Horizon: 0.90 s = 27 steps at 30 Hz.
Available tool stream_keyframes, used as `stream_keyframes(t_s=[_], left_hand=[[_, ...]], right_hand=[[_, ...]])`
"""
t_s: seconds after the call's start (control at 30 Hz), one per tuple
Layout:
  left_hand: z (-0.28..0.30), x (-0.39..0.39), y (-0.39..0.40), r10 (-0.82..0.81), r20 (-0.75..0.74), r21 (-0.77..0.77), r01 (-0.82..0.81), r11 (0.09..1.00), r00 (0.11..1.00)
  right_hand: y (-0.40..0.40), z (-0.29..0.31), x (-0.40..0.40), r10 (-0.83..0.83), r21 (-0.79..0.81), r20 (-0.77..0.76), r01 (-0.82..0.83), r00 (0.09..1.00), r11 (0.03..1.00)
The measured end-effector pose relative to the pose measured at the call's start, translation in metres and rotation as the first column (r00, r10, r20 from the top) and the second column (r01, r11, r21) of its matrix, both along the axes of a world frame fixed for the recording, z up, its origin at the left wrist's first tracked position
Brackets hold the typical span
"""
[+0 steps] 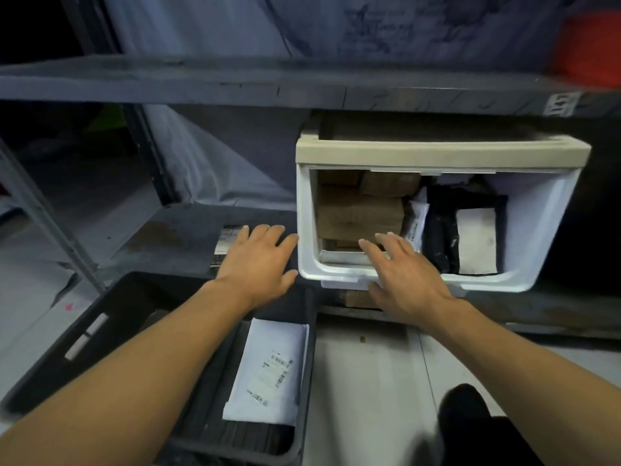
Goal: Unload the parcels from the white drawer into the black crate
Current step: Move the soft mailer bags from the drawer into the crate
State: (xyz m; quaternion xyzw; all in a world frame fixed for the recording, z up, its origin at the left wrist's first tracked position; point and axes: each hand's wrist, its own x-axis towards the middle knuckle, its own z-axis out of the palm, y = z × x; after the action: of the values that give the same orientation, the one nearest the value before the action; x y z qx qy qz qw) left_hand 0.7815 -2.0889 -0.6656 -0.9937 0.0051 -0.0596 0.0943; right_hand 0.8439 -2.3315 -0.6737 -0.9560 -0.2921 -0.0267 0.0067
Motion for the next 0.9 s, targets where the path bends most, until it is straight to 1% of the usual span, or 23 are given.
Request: stream_keyframes(t_s=[0.1, 0.3, 0.47, 0.6, 0.7, 0.9], left_hand=[[-0.013, 0.016, -0.010, -0.073, 0.054, -0.019, 0.074, 0.997, 0.996], [-0.045, 0.046, -0.020, -0.189, 0.086, -0.045, 0.193, 0.980, 0.978], [-0.059, 0.064, -0.027, -0.177, 0.118, -0.104, 0.190, 0.976, 0.977], [-0.059, 0.069, -0.034, -0.128, 0.160, -0.160, 0.153, 0.975, 0.979], [-0.052, 0.068, -0.035, -0.108, 0.202, -0.224, 0.153, 0.962, 0.973], [-0.009, 0.056, -0.032, -0.066, 0.361, -0.416, 0.224, 0.881, 0.930]], right_hand=[[-0.001, -0.008, 0.021, 0.007, -0.051, -0.007, -0.008, 1.000, 0.999], [0.004, -0.027, 0.071, -0.040, -0.091, 0.013, 0.041, 0.999, 0.995], [0.006, -0.041, 0.092, -0.082, -0.099, 0.027, 0.084, 0.996, 0.992], [0.006, -0.037, 0.091, -0.073, -0.024, 0.028, 0.073, 0.997, 0.997], [0.000, -0.020, 0.085, -0.074, 0.085, 0.021, 0.072, 0.997, 0.994], [-0.017, 0.028, 0.059, -0.081, 0.278, 0.072, 0.058, 0.994, 0.959]])
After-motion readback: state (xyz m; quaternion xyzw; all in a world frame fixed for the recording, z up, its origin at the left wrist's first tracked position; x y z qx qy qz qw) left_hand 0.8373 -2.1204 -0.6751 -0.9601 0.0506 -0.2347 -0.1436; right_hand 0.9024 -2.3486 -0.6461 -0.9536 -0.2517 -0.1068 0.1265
